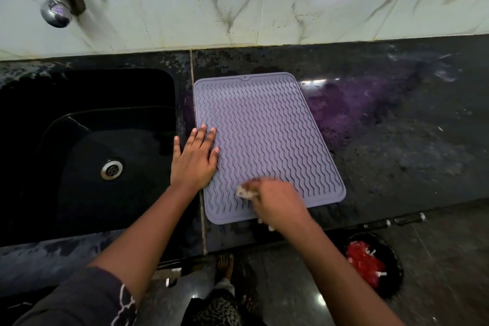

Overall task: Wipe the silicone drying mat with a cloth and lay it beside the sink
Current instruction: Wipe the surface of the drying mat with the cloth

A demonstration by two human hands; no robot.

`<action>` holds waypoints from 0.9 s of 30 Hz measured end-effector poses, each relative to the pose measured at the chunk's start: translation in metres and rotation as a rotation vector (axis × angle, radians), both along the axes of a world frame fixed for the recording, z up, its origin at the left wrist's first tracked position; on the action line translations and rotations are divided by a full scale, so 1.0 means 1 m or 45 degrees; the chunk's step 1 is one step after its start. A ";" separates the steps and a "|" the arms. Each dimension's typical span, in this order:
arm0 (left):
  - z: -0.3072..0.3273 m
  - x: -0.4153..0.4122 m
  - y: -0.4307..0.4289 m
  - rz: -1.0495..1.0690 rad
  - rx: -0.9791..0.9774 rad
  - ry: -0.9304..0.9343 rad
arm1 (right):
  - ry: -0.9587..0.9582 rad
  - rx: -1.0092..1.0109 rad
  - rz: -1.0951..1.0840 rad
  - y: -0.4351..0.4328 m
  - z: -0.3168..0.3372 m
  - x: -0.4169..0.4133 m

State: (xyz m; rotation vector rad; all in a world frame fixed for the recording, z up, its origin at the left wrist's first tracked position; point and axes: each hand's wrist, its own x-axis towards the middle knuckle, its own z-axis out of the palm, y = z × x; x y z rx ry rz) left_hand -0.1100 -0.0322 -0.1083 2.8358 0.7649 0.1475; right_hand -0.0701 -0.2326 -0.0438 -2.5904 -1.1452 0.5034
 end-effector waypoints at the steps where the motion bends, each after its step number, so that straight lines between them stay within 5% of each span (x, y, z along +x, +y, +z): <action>1: 0.000 0.000 0.000 0.000 0.000 0.002 | 0.025 0.044 -0.084 0.007 0.006 0.010; 4: 0.001 0.000 -0.001 0.005 0.006 -0.011 | -0.180 0.157 -0.152 0.032 -0.001 0.034; 7: 0.001 0.000 -0.001 0.008 0.007 -0.019 | -0.281 -0.003 -0.061 0.044 -0.020 0.023; 15: 0.002 -0.001 -0.001 -0.001 -0.005 -0.040 | -0.155 -0.114 0.049 -0.023 -0.012 -0.033; 22: 0.001 0.000 0.000 -0.003 -0.005 -0.041 | -0.159 0.219 -0.214 0.010 0.002 0.015; 27: -0.001 0.000 0.000 0.007 0.006 -0.031 | -0.296 -0.078 -0.087 0.036 -0.023 0.009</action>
